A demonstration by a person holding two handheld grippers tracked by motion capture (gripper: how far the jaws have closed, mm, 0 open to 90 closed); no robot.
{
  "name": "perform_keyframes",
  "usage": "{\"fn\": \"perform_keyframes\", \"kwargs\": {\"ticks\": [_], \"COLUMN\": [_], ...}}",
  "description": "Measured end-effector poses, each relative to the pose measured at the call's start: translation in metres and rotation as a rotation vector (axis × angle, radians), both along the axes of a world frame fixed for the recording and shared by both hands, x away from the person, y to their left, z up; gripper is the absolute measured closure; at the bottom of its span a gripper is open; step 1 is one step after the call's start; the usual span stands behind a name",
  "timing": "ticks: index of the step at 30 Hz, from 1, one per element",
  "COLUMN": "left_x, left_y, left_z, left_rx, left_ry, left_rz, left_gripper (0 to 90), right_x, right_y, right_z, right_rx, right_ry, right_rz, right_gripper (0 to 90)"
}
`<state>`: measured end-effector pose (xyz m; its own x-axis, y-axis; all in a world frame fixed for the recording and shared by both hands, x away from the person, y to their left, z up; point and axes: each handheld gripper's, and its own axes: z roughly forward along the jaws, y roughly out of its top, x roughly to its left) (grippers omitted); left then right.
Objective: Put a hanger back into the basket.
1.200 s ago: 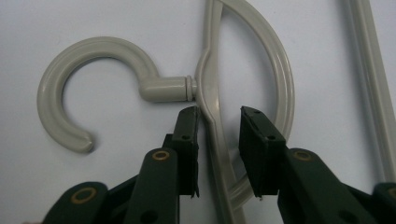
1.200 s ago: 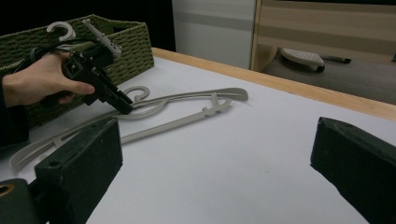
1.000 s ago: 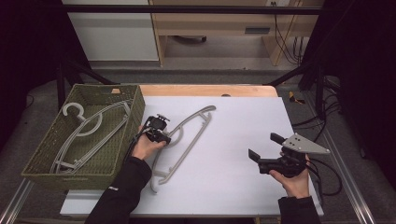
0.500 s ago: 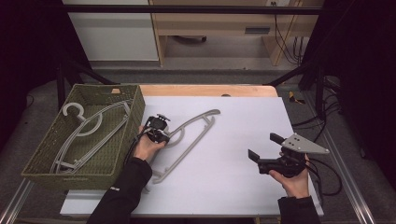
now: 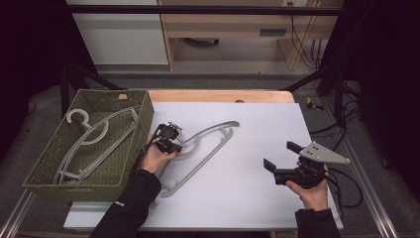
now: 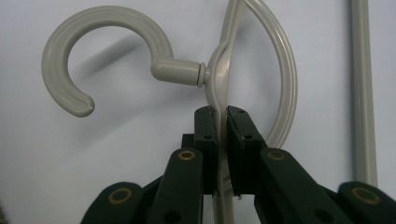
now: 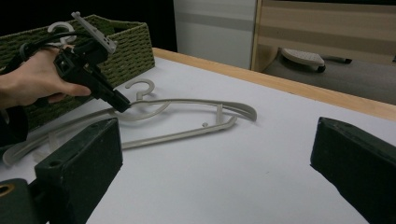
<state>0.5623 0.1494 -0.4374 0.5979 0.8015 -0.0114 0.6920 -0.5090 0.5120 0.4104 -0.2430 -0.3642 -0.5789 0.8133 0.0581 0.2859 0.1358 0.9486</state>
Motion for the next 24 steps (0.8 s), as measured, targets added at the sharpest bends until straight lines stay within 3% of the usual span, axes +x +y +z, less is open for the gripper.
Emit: {"fn": "perform_keyframes", "kwargs": {"ticks": [19,24], "left_x": [-0.015,-0.024], "left_y": [0.004,0.002], "left_z": [0.021,0.037], "left_rx": [-0.080,-0.105], "left_ry": [-0.057,-0.086], "left_rz": [-0.011,-0.025], "left_gripper": [83.5,83.5], "right_x": [0.000,0.000], "right_y": [0.000,0.000], "right_z": [0.000,0.000], "right_rx": [0.003,0.001], "right_ry": [-0.002,-0.002], "right_rz": [-0.003,-0.001], "right_gripper": [2.6,2.6]}}
